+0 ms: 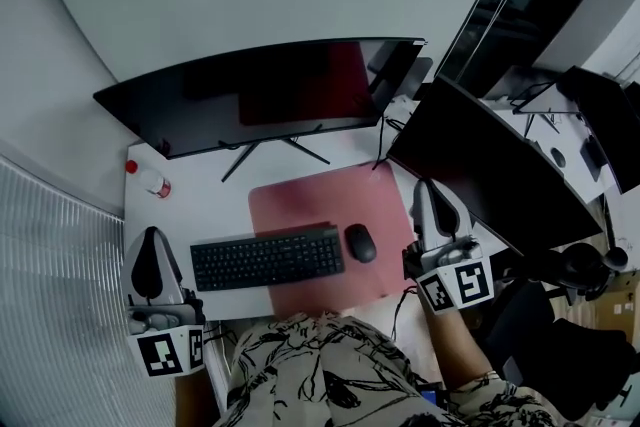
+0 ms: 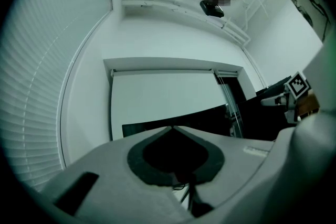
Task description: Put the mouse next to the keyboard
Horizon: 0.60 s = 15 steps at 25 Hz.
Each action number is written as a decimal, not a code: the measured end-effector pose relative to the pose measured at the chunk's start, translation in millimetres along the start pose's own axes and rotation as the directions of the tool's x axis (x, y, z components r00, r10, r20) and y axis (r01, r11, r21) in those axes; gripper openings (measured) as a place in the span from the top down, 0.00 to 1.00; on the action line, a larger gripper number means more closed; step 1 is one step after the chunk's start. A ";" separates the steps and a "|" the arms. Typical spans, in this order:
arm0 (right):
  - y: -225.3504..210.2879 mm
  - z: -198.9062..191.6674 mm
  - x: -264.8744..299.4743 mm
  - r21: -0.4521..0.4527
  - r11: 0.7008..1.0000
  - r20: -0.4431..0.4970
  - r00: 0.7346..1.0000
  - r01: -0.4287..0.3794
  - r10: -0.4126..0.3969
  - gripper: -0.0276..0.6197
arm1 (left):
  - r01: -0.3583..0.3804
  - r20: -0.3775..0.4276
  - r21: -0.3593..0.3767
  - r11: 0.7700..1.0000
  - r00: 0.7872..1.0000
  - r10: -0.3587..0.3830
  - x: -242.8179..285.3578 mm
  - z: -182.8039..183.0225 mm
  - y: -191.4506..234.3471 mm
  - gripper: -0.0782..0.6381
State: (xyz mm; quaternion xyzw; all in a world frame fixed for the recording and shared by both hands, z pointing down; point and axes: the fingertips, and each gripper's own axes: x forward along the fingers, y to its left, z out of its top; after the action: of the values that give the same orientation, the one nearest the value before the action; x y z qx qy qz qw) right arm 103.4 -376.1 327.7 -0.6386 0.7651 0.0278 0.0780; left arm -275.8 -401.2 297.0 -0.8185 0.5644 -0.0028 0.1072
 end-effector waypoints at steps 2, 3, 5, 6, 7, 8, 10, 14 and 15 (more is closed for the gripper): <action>-3.4 12.0 -3.6 -0.005 1.000 0.014 1.000 0.008 -0.008 0.95 | -0.010 -0.002 0.005 1.000 1.000 0.010 -2.0 0.8 3.0 0.90; -5.1 16.5 -5.8 -0.007 1.000 0.017 1.000 0.012 -0.012 0.95 | -0.015 -0.003 0.007 1.000 1.000 0.015 -3.1 1.3 4.5 0.90; -7.7 23.7 -10.7 -0.016 1.000 0.018 1.000 0.018 -0.018 0.95 | -0.025 -0.001 0.010 1.000 1.000 0.025 -5.2 2.4 8.0 0.90; -8.6 26.4 -13.1 -0.025 0.999 0.017 1.000 0.021 -0.021 0.95 | -0.031 0.001 0.011 0.999 1.000 0.031 -6.5 2.7 10.1 0.90; -9.6 28.4 -15.5 -0.038 0.999 0.015 1.000 0.025 -0.025 0.95 | -0.037 0.002 0.012 0.999 0.999 0.037 -7.9 2.8 12.7 0.90; -10.9 30.0 -17.5 -0.054 0.998 0.013 0.999 0.030 -0.030 0.95 | -0.044 0.003 0.012 0.999 0.999 0.044 -9.0 2.4 15.4 0.90; -15.1 31.3 -20.9 -0.086 0.995 0.011 0.999 0.047 -0.046 0.95 | -0.057 0.003 0.014 0.998 0.998 0.057 -10.4 1.6 20.4 0.90; -26.7 30.2 -29.2 -0.098 0.991 0.008 0.996 0.086 -0.086 0.95 | -0.078 0.004 0.021 0.997 0.997 0.078 -15.1 3.0 27.0 0.90; -28.9 30.2 -31.0 -0.095 0.991 0.008 0.995 0.095 -0.095 0.95 | -0.085 0.002 0.022 0.996 0.996 0.085 -16.8 3.0 29.5 0.90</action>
State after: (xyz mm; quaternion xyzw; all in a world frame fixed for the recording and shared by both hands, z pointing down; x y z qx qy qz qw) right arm 139.6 -346.9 304.3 -0.6773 0.7314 0.0619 0.0501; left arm -308.8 -395.2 290.7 -0.7926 0.5985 -0.0040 0.1166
